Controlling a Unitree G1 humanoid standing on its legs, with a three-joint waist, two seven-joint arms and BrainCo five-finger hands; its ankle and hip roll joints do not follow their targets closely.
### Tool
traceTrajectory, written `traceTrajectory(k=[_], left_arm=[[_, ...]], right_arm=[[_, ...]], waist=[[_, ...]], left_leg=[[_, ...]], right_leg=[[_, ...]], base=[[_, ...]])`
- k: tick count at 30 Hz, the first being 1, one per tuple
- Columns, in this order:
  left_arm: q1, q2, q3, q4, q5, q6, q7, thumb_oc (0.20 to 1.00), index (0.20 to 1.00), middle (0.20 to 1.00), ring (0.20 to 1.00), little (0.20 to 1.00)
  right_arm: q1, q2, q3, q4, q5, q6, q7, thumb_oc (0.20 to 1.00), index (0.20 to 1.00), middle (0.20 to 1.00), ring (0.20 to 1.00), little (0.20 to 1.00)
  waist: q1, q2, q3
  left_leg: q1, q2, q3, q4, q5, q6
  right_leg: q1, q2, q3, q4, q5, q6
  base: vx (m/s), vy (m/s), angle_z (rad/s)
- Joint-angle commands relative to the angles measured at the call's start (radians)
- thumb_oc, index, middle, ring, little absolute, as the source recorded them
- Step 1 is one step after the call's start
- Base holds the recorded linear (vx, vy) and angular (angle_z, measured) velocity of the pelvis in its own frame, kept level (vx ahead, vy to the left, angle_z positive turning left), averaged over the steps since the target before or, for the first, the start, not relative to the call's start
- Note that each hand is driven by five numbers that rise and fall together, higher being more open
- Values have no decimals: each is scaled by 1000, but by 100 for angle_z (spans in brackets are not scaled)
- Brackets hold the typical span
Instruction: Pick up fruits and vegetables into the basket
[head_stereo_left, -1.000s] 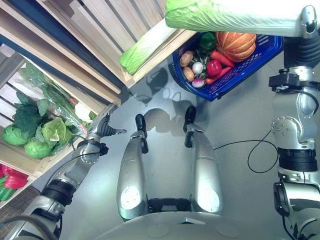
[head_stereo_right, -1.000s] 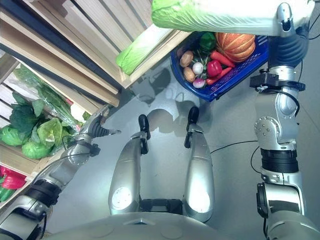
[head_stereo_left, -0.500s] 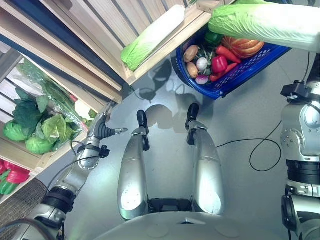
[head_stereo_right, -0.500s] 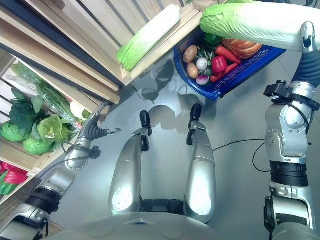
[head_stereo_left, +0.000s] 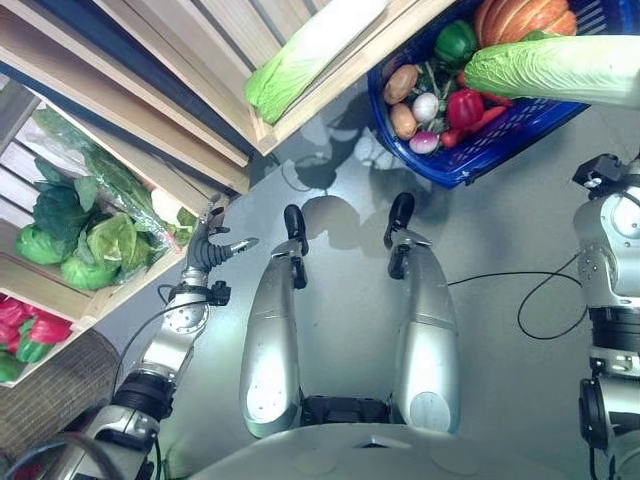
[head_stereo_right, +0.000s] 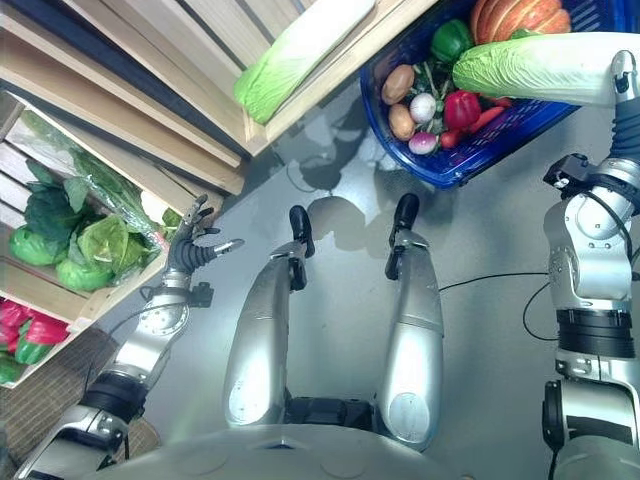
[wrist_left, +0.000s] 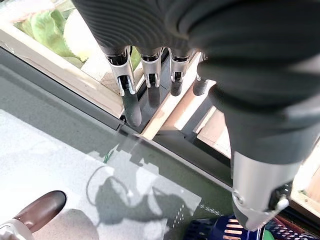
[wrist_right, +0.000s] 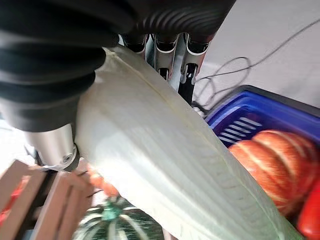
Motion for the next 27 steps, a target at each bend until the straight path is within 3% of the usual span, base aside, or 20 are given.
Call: traceTrajectory(k=[1, 13, 15, 20, 27], left_arm=[[207, 12, 1, 274, -68, 92, -4, 1000, 1000, 1000, 1000, 1000], [200, 30, -48, 299, -25, 82, -4, 1000, 1000, 1000, 1000, 1000], [203, 37, -53, 297, -25, 81, -4, 1000, 1000, 1000, 1000, 1000], [212, 54, -59, 288, -18, 75, -16, 1000, 1000, 1000, 1000, 1000], [232, 88, -52, 252, 1, 77, -32, 1000, 1000, 1000, 1000, 1000]], right_arm=[[-29, -75, -36, 25, 110, -47, 37, 200, 200, 200, 200, 200], [-251, -146, 63, 408, 346, -35, 270, 200, 200, 200, 200, 200], [-305, -170, 97, 525, 354, 7, 321, 200, 200, 200, 200, 200], [-393, -235, 164, 686, 279, 51, 321, 200, 200, 200, 200, 200], [-459, -315, 268, 741, 28, 134, 235, 200, 200, 200, 200, 200]], waist=[[10, 26, -48], [56, 83, -48], [69, 95, -48], [88, 113, -48], [100, 116, -48]], left_leg=[[-94, -11, 32, 15, -21, 51], [-162, -29, 5, 40, -19, 56], [-170, -32, 1, 42, -18, 57], [-178, -36, -5, 41, -15, 59], [-181, -39, -17, 37, -12, 62]], right_leg=[[-42, 7, -41, 102, -99, 51], [-137, -19, -32, 173, -118, 33], [-152, -25, -31, 187, -121, 28], [-163, -33, -35, 195, -124, 22], [-162, -31, -42, 186, -119, 19]], base=[[18, -19, 3], [7, -12, 6], [-1, -4, 7], [-4, -18, 11], [-6, -16, 0]])
